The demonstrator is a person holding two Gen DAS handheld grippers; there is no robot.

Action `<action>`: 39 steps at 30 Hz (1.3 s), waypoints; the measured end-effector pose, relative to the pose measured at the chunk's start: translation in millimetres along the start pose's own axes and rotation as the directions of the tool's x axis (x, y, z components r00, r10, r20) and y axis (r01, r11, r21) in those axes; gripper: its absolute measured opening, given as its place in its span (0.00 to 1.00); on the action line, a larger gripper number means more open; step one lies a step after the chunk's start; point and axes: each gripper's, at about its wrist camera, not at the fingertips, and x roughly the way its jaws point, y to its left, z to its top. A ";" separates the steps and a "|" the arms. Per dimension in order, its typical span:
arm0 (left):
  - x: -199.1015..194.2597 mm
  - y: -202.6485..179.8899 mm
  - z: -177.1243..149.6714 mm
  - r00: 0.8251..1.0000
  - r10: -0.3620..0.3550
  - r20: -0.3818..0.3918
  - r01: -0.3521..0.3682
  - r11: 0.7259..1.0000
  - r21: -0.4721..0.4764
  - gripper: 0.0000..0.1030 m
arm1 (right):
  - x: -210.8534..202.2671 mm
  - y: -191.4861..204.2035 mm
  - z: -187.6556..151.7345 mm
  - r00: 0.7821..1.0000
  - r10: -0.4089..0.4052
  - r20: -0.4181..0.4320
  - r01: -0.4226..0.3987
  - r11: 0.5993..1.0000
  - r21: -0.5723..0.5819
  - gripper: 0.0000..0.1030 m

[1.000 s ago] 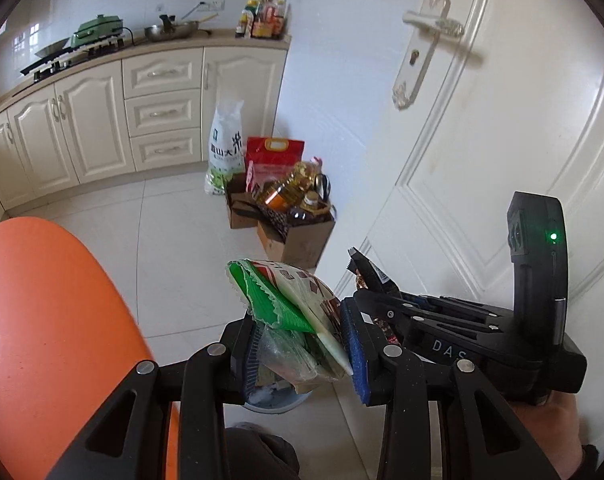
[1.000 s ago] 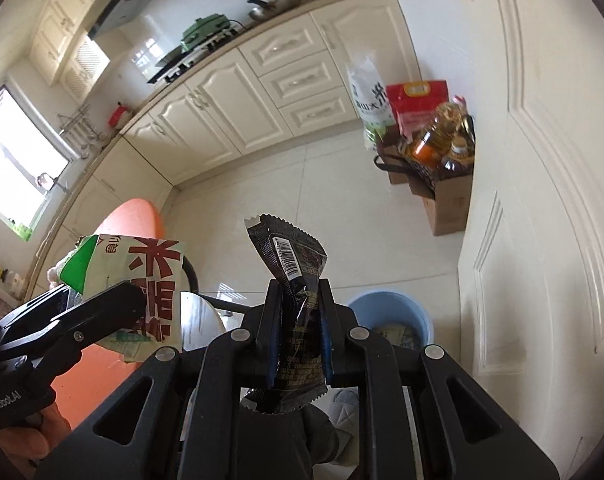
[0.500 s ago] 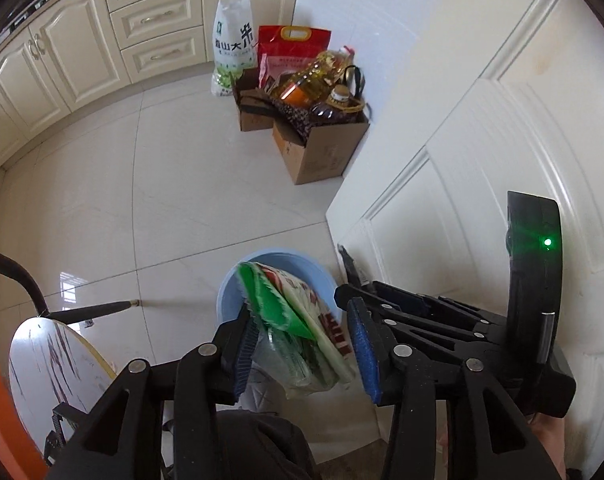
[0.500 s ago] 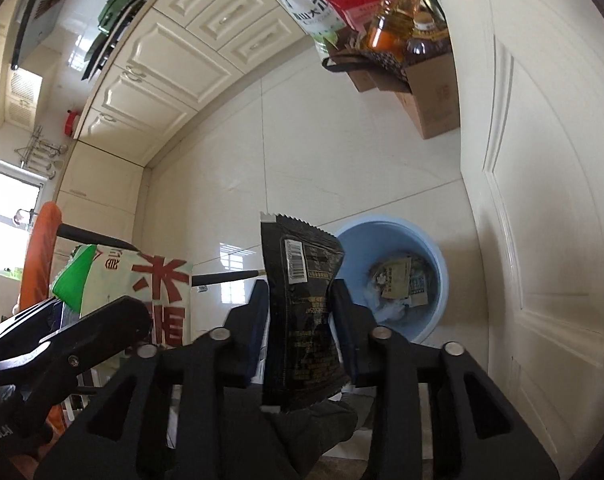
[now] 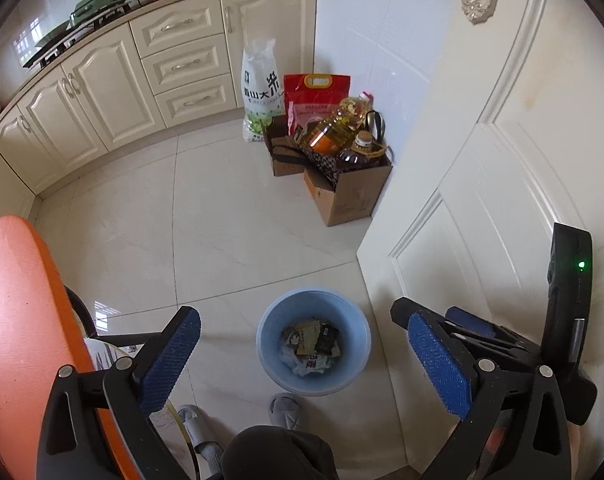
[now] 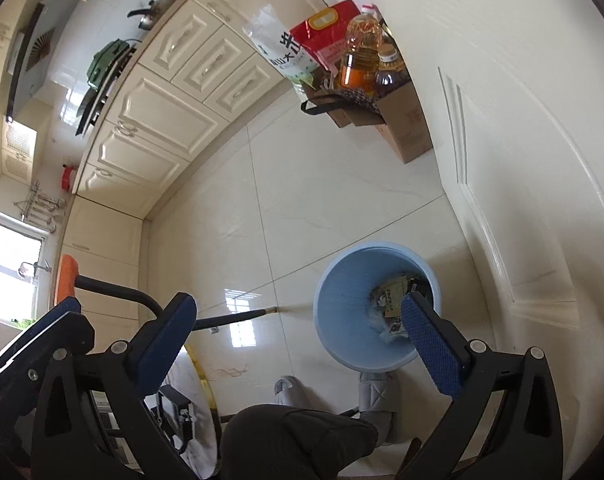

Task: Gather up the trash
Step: 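Open both tools to drop the packets into the bin, then return both open tools toward the orange table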

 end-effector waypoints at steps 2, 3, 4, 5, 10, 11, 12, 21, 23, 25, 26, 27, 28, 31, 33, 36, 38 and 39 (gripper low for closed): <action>-31.9 10.4 -14.0 0.999 -0.017 0.031 0.018 1.000 -0.011 0.99 | -14.5 9.8 0.5 0.999 0.025 0.029 -0.025 1.000 0.006 1.00; -46.4 9.0 -15.1 0.998 -0.021 0.052 0.022 1.000 -0.014 0.99 | -21.8 15.4 0.3 0.998 0.036 0.043 -0.036 0.999 0.002 1.00; -64.2 19.8 -26.4 0.997 -0.024 0.073 0.025 1.000 -0.018 0.99 | -32.6 24.1 0.0 0.997 0.045 0.062 -0.044 0.999 -0.009 1.00; -86.7 27.4 -36.1 0.995 -0.029 0.099 0.031 0.999 -0.021 0.99 | -42.7 32.3 0.1 0.995 0.055 0.080 -0.053 0.998 -0.023 1.00; -185.8 57.8 -77.2 0.973 -0.007 0.230 0.017 0.999 -0.039 0.99 | -97.1 81.0 -2.4 0.979 0.108 0.174 -0.092 0.991 -0.100 1.00; -205.4 65.5 -87.3 0.967 0.006 0.256 0.009 0.998 -0.056 0.99 | -107.0 92.1 -4.1 0.975 0.120 0.189 -0.098 0.988 -0.122 1.00; -224.2 73.2 -96.7 0.960 0.014 0.279 0.007 0.997 -0.074 0.99 | -116.1 103.2 -6.7 0.970 0.131 0.203 -0.103 0.984 -0.143 1.00; -409.5 145.1 -206.9 0.891 0.171 0.420 -0.070 0.967 -0.245 0.99 | -178.6 220.1 -53.4 0.932 0.257 0.254 -0.154 0.918 -0.365 1.00; -450.6 155.4 -234.0 0.868 0.211 0.449 -0.087 0.955 -0.282 0.99 | -188.5 247.0 -67.4 0.923 0.285 0.258 -0.160 0.895 -0.417 1.00; -491.0 166.9 -262.0 0.847 0.254 0.466 -0.105 0.941 -0.321 0.99 | -196.6 272.8 -81.1 0.918 0.304 0.254 -0.158 0.869 -0.470 1.00; -507.7 167.0 -272.3 0.837 0.274 0.474 -0.115 0.934 -0.337 0.99 | -200.6 286.6 -89.6 0.914 0.316 0.253 -0.155 0.852 -0.501 1.00; -527.8 171.6 -286.8 0.822 0.298 0.485 -0.125 0.926 -0.357 0.99 | -204.0 299.0 -97.4 0.911 0.324 0.254 -0.150 0.836 -0.529 1.00; -544.9 174.8 -300.1 0.809 0.315 0.496 -0.130 0.919 -0.372 0.99 | -207.4 312.4 -105.3 0.909 0.332 0.253 -0.144 0.818 -0.557 1.00; -599.5 188.3 -343.7 0.776 0.376 0.506 -0.150 0.890 -0.431 0.99 | -215.9 348.5 -129.3 0.897 0.361 0.254 -0.131 0.768 -0.627 1.00; -628.6 191.3 -366.3 0.756 0.411 0.510 -0.161 0.871 -0.464 0.99 | -220.7 371.3 -146.0 0.891 0.377 0.252 -0.124 0.738 -0.663 1.00; -671.3 196.1 -403.3 0.726 0.465 0.506 -0.175 0.837 -0.518 0.99 | -224.1 398.2 -170.1 0.886 0.390 0.252 -0.101 0.692 -0.715 1.00; -689.9 192.9 -417.1 0.717 0.484 0.502 -0.171 0.820 -0.547 0.99 | -223.7 417.0 -188.5 0.886 0.394 0.245 -0.083 0.654 -0.752 1.00; -701.7 192.6 -428.7 0.710 0.498 0.498 -0.172 0.808 -0.563 0.99 | -223.7 424.6 -196.7 0.885 0.398 0.241 -0.077 0.637 -0.767 1.00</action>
